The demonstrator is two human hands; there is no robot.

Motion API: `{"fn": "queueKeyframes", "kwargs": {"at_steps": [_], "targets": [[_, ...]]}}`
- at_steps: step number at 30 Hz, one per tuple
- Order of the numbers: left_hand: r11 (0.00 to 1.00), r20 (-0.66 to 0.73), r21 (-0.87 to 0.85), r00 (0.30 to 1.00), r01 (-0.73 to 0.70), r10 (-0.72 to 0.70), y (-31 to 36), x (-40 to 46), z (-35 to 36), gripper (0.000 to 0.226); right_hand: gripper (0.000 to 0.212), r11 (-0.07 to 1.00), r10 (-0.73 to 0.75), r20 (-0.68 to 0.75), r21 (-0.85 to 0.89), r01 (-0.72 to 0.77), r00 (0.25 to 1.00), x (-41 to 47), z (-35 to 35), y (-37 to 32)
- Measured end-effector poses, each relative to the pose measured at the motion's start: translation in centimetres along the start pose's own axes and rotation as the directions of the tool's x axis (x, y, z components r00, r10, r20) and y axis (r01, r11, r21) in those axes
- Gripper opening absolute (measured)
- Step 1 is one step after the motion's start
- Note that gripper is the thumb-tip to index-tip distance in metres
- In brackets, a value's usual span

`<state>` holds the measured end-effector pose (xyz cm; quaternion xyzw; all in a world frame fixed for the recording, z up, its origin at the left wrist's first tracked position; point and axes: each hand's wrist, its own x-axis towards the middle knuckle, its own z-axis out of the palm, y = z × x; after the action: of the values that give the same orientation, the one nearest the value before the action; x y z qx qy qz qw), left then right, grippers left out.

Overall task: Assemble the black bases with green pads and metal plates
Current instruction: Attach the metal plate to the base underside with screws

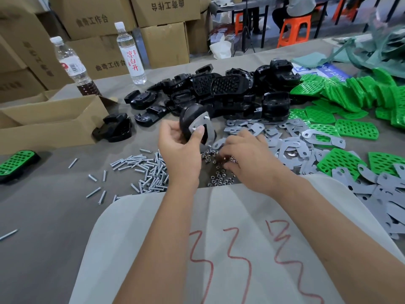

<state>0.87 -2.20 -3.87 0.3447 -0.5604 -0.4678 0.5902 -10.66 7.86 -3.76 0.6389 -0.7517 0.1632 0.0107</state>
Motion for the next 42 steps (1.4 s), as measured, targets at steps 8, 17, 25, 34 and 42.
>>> {"fn": "queueKeyframes", "kwargs": {"at_steps": [8,17,25,34,42], "targets": [[0.818,0.097,-0.248,0.854,0.519,-0.512,0.0,0.8,-0.5,0.028,0.009,0.966,0.018,-0.142,0.259,0.019,0.990,-0.7,-0.1,0.7],[0.660,0.355,-0.280,0.714,0.697,-0.603,1.1,0.9,-1.2,0.017,0.017,0.653,0.288,-0.332,0.754,0.070,0.898,-1.2,-0.4,1.8],[0.532,0.552,-0.292,0.594,0.795,-0.585,1.6,0.6,-1.6,0.018,0.021,0.442,0.362,-0.273,0.892,0.093,0.891,-1.2,-0.9,2.0],[0.593,0.689,-0.422,0.668,0.685,-0.281,1.8,0.0,-1.8,0.025,0.021,0.396,0.406,-0.298,0.909,0.127,0.864,-1.3,-1.4,2.1],[0.563,0.719,-0.467,0.663,0.682,-0.208,2.1,-0.5,-1.7,0.070,0.017,0.385,0.422,-0.290,0.915,0.120,0.859,-1.2,-1.3,2.0]]}}
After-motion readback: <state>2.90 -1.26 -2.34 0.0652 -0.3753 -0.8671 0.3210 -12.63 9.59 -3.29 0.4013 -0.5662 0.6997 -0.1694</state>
